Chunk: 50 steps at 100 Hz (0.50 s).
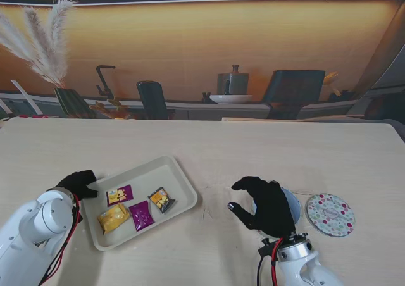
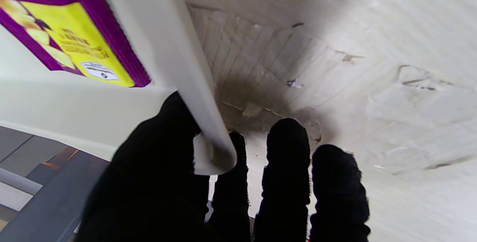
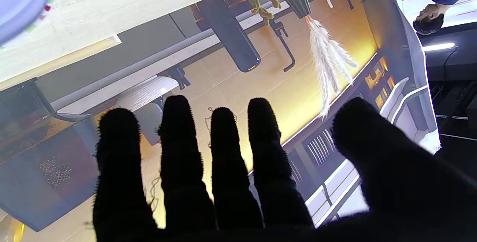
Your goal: Pour cookies into a cookie box
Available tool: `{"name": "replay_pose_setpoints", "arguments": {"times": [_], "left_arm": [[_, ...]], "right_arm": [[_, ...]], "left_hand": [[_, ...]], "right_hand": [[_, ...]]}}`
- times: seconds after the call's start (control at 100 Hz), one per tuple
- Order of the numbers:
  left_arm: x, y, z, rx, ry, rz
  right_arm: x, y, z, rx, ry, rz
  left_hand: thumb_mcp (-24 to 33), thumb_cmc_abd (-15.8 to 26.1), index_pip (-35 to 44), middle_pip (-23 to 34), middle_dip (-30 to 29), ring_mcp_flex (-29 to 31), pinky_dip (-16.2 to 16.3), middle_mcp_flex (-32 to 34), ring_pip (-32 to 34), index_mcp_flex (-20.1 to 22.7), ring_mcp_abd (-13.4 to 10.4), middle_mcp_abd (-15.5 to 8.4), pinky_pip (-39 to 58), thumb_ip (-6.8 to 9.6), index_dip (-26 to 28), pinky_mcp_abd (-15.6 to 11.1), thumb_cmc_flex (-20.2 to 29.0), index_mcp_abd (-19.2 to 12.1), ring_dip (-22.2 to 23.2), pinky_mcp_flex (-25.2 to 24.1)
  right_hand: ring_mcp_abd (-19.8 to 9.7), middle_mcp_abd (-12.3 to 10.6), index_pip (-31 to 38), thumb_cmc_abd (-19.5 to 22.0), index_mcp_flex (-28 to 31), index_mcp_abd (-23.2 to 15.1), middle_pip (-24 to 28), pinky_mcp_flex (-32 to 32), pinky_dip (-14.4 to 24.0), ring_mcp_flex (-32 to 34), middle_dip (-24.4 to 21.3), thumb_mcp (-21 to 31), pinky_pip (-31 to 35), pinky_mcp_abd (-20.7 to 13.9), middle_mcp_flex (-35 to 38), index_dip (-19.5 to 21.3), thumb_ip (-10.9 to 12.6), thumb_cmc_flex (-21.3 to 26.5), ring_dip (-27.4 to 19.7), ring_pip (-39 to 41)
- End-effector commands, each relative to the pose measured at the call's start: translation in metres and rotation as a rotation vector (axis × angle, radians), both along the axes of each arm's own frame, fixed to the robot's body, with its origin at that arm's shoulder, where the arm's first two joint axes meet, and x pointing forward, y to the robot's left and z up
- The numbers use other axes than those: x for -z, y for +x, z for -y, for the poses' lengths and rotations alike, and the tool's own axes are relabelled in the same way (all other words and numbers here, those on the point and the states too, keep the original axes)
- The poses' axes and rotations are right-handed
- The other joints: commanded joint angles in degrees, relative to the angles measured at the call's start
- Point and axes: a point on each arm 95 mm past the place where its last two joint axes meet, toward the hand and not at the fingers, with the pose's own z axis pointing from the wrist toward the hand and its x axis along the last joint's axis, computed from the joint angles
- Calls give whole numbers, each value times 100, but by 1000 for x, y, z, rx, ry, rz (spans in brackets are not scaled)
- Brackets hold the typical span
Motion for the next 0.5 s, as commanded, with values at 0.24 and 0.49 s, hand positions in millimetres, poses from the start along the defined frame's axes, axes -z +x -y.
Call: {"name": "replay_pose_setpoints", "arguments": {"times": [0.24, 0.49], "left_arm": [[32, -17, -5, -62, -98, -197], [30, -19, -5, -60, -121, -190]], "right_arm": [[2, 0, -4, -7, -5, -19], [1, -3, -2, -2, -2, -11]], "left_hand": [[-55, 770, -1677, 2179, 1419, 294, 1059, 1473, 1386, 1748, -77, 900, 466, 507, -2280, 258, 505, 190, 1077, 20], [1134, 726, -475, 2663, 2381, 45, 1216, 1470, 1345, 1353, -143, 616, 295, 1302, -447, 208, -264, -6, 1103, -207]], "right_hand": [[211, 21, -67, 53, 97, -132, -69, -5, 77, 79, -22, 53, -32, 79, 75, -80, 155, -88, -6, 4], [213, 17, -56, 68, 115, -133, -67, 1, 78, 89, -21, 50, -27, 83, 83, -79, 155, -93, -7, 5]]}}
